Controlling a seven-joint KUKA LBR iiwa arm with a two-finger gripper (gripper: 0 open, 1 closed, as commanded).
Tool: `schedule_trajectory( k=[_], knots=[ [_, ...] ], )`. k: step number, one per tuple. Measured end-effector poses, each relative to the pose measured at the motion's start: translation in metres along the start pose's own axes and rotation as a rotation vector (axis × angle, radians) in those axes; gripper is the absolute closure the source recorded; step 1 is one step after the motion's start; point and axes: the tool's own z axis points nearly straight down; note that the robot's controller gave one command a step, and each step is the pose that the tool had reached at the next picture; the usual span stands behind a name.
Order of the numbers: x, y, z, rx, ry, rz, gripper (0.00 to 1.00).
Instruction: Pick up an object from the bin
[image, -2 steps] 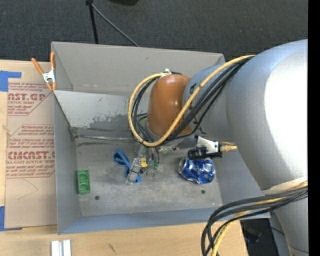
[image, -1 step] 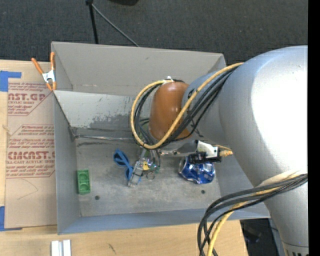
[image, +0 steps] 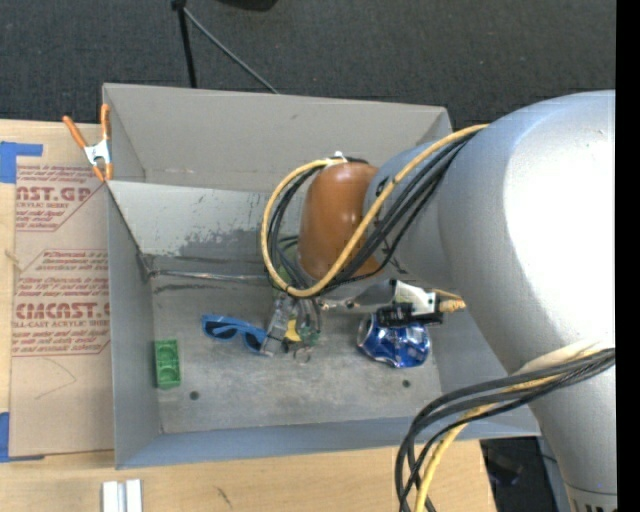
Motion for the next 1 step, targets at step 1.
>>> schedule_trajectory(
  k=[1],
  knots=[
    [0.0553, 0.0115, -0.1391, -0.004, -0.002, -0.026, 1.00]
  ],
)
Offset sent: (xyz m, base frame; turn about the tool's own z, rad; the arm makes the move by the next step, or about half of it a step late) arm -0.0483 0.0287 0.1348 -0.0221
